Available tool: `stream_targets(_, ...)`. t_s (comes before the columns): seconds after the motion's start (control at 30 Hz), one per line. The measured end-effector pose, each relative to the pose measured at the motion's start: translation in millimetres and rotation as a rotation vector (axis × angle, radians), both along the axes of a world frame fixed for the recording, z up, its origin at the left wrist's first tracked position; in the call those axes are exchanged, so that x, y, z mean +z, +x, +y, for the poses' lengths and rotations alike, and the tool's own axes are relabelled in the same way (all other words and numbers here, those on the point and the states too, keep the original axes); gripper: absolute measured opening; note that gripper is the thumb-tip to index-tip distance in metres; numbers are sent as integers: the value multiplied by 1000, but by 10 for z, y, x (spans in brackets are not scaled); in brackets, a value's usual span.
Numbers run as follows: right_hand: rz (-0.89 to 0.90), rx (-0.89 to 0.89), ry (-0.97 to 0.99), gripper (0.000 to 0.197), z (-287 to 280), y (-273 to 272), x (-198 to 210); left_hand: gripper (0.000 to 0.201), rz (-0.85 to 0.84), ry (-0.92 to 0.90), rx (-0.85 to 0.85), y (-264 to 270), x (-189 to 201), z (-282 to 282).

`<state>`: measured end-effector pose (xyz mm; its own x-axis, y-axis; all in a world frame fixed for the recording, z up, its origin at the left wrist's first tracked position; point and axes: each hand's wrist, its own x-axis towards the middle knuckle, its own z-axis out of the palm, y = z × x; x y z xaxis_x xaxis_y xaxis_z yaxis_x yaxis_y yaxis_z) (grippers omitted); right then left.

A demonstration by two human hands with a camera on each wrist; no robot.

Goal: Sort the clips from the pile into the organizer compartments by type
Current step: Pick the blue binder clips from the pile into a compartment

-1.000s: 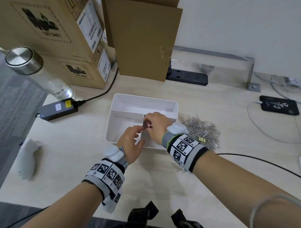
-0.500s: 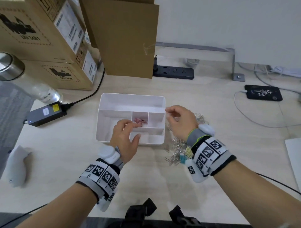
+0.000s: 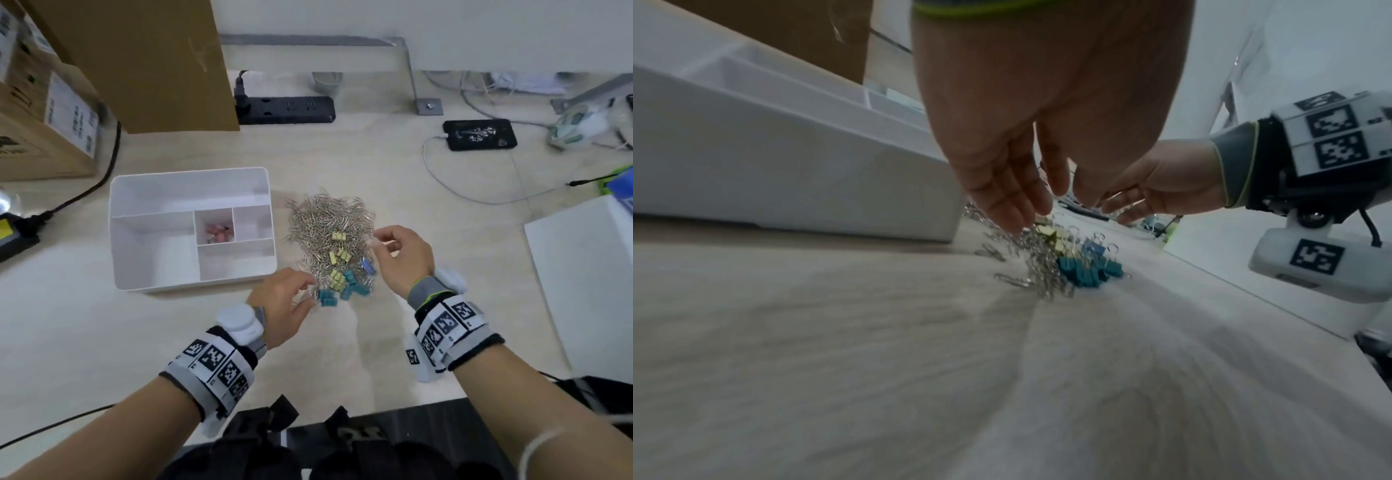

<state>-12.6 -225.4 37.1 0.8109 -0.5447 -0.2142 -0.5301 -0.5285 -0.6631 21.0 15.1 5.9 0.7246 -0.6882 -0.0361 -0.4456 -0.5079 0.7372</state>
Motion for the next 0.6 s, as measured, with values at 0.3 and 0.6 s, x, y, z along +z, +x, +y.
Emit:
stream_targets(0.3, 65, 243, -108, 17, 27, -373, -318, 32, -6, 96, 16, -83, -207, -384)
stream_targets(0.6, 109, 308, -127, 18, 90, -345, -378, 29, -61, 168, 21, -84, -201, -493)
